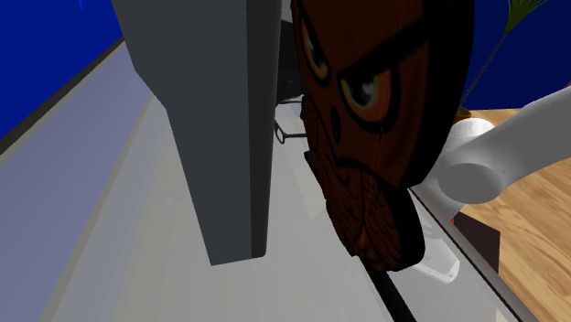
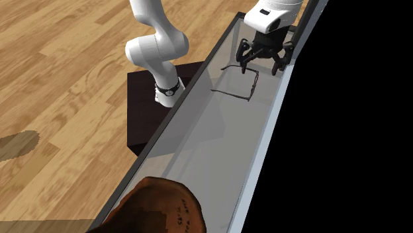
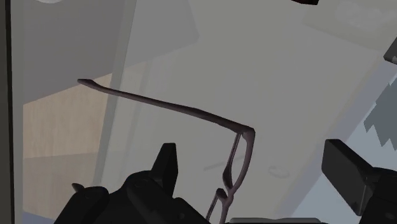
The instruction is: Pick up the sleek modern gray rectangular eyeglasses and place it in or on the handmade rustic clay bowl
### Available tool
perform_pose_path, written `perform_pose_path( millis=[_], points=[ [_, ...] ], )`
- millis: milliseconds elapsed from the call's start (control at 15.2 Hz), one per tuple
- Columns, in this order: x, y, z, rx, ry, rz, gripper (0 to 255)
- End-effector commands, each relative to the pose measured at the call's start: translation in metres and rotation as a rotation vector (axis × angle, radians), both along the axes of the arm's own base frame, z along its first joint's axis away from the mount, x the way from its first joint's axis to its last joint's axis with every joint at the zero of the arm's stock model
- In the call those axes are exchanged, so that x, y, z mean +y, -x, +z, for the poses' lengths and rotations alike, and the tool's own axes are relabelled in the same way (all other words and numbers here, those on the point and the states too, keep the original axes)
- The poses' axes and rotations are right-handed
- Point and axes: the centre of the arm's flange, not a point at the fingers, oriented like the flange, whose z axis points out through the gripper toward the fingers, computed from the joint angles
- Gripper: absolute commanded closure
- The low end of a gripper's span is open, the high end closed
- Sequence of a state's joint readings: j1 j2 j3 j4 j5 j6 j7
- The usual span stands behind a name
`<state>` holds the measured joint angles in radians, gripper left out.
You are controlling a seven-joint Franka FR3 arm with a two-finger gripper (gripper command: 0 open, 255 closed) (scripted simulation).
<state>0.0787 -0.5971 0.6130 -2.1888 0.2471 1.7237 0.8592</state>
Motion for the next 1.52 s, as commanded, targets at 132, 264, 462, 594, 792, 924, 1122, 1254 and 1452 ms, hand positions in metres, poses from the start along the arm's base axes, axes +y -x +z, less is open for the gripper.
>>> perform_pose_path(
  millis=[132,264,462,594,792,924,1122,1254,1452],
  points=[
    [-0.001,-0.004,-0.016,0.018,0.011,-0.003,0],
    [-0.001,-0.004,-0.016,0.018,0.011,-0.003,0],
    [-0.001,-0.004,-0.016,0.018,0.011,-0.003,0],
    [-0.004,-0.004,-0.014,0.018,0.011,-0.004,255],
    [-0.006,-0.006,-0.016,0.017,0.011,-0.004,255],
    [-0.005,-0.006,-0.018,0.017,0.011,-0.004,255],
    [-0.001,-0.004,-0.016,0.018,0.011,-0.003,255],
    [-0.001,-0.004,-0.005,0.018,0.011,-0.003,255],
    [-0.001,-0.004,0.010,0.018,0.011,-0.003,255]
  ],
)
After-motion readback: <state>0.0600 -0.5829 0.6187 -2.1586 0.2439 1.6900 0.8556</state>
